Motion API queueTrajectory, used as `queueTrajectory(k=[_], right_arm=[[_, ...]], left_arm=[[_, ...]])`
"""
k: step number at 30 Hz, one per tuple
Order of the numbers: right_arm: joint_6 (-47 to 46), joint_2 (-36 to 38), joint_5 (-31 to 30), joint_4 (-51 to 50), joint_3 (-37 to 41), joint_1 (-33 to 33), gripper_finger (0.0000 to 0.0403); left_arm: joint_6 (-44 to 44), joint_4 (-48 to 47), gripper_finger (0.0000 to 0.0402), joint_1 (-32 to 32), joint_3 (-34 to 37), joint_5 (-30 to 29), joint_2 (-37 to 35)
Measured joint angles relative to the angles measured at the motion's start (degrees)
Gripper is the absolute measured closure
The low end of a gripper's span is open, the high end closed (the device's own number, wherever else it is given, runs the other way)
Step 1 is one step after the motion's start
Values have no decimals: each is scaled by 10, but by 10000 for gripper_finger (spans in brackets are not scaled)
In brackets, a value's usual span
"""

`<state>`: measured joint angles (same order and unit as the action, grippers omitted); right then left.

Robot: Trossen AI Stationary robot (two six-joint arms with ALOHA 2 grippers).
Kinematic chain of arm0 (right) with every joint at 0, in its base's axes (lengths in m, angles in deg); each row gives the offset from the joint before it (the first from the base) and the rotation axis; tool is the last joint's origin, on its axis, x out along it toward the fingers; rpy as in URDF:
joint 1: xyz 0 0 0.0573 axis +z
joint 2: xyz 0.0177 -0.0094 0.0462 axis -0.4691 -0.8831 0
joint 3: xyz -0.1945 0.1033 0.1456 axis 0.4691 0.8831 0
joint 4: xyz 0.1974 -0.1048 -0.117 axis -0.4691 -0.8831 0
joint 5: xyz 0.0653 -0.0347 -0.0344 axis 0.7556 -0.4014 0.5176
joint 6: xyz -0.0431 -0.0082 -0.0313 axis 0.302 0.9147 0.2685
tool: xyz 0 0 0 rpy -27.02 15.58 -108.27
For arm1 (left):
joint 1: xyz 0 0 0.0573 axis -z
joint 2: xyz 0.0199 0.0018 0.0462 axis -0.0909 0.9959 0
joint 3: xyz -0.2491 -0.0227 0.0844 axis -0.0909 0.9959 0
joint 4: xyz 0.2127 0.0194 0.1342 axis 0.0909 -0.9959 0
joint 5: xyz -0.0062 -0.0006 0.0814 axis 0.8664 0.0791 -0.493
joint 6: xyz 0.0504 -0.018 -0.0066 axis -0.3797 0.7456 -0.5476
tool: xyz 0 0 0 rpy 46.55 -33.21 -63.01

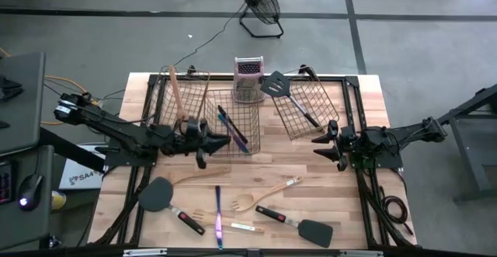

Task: Pick & Place Kitchen Items
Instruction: Put the top blue table knife into the middle wire basket

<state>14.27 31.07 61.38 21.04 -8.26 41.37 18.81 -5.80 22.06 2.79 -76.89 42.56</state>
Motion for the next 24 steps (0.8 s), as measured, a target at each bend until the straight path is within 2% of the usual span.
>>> queueTrajectory(k=[6, 10, 15, 24], right_arm=[[0, 0, 0, 0, 0, 0, 223], [0, 0, 0, 0, 0, 0, 223], [0, 0, 0, 0, 0, 0, 223], [0, 0, 0, 0, 0, 0, 223]], left_arm=[[-81, -1, 368, 0, 0, -122, 0], [-111, -6, 368, -16, 0, -135, 0], [-115, -12, 368, -74, 0, -67, 0], [-128, -117, 368, -205, 0, 177, 0]])
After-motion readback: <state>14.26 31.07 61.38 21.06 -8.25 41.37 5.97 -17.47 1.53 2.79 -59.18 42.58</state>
